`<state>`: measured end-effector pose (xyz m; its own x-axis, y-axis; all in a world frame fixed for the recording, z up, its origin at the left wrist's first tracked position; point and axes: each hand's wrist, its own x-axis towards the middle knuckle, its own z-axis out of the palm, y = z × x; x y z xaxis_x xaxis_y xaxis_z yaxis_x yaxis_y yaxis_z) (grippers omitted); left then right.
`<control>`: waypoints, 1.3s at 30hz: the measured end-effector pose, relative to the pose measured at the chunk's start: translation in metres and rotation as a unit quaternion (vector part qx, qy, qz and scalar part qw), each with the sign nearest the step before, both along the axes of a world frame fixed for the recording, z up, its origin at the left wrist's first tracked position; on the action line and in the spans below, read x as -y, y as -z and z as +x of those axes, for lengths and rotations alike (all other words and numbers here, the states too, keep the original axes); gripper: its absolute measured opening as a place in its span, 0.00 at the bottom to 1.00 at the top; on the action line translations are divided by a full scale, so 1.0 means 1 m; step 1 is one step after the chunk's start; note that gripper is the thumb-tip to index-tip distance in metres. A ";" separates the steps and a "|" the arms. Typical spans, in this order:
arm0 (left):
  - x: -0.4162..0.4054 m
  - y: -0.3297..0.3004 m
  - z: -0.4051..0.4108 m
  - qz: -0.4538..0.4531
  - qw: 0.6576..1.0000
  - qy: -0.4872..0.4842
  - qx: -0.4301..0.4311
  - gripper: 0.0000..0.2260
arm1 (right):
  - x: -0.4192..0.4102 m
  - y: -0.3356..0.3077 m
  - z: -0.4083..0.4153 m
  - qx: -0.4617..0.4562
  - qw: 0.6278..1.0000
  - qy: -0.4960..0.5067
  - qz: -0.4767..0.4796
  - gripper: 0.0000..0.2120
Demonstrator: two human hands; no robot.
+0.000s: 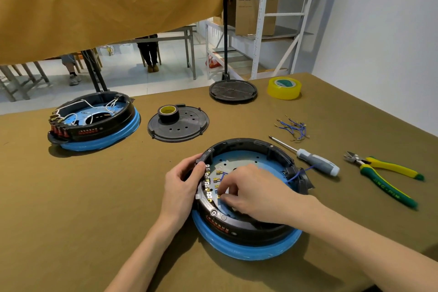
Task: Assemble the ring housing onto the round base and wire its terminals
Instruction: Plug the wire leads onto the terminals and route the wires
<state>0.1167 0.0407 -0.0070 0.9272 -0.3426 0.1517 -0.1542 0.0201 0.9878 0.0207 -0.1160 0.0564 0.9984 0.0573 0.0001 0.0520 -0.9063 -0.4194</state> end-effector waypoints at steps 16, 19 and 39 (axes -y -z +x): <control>0.005 0.003 0.003 0.001 1.000 0.002 0.010 0.11 | -0.005 0.007 0.001 0.023 1.000 0.008 0.015 0.06; 0.005 0.003 0.004 0.003 1.000 0.004 0.012 0.10 | -0.005 0.008 0.003 0.016 0.999 0.007 0.032 0.05; 0.005 0.001 0.003 0.025 0.999 0.022 0.023 0.10 | -0.006 0.013 0.002 0.028 0.999 0.000 0.037 0.06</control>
